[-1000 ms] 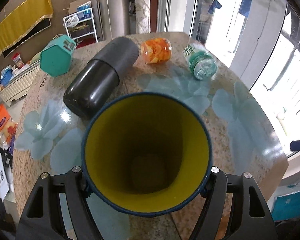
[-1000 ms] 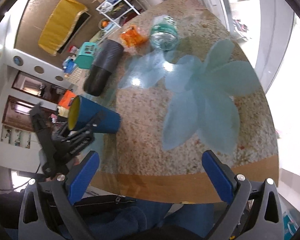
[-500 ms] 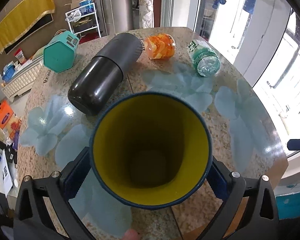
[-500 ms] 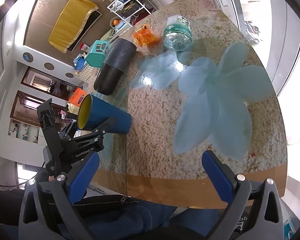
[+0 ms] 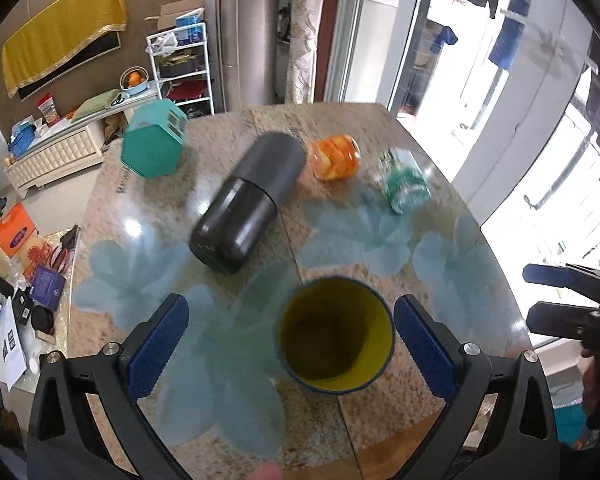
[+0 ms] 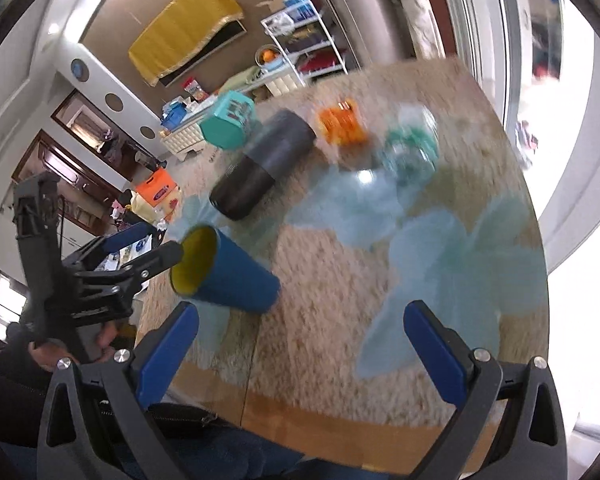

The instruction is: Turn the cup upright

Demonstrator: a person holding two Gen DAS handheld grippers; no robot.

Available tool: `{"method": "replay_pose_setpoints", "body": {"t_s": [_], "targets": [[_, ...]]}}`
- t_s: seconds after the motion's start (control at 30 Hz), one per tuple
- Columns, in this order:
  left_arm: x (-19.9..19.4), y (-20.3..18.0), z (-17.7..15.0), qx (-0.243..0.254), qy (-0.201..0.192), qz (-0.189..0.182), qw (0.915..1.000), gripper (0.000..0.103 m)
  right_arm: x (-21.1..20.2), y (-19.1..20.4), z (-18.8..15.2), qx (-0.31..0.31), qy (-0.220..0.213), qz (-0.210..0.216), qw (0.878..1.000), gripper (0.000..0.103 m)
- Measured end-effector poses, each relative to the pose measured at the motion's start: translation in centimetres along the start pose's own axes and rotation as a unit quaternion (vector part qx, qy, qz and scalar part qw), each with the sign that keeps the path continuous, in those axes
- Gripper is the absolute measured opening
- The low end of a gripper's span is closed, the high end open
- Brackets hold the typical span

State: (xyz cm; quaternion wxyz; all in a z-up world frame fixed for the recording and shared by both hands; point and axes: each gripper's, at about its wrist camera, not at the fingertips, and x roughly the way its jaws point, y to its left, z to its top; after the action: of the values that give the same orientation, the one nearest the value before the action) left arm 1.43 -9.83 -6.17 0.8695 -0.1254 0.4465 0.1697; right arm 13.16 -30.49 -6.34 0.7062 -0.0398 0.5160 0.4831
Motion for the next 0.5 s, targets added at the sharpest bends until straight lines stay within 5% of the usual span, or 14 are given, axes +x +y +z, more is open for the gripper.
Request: {"method": "replay_pose_setpoints", "body": {"t_s": [0.17, 0.3, 0.5], "targets": [[-2.4, 2.0, 2.3, -0.007, -0.023, -0.032, 0.9992, 0.103, -0.7, 3.5, 2.4, -0.033, -0.028, -0.039, 0.998, 0.103], [-3.7, 2.9, 3.8, 0.008, -0.029, -0.048, 0.9984, 0.103, -1.2, 6.2, 3.9, -0.035, -0.051, -0.116, 0.991, 0.103], [-4.0, 4.5, 4.5, 0.027, -0.017, -0.088, 0.9956, 0.103, -0.8, 7.7, 3.9, 0.006, -0.083, -0.145, 0.986, 0.103]]}}
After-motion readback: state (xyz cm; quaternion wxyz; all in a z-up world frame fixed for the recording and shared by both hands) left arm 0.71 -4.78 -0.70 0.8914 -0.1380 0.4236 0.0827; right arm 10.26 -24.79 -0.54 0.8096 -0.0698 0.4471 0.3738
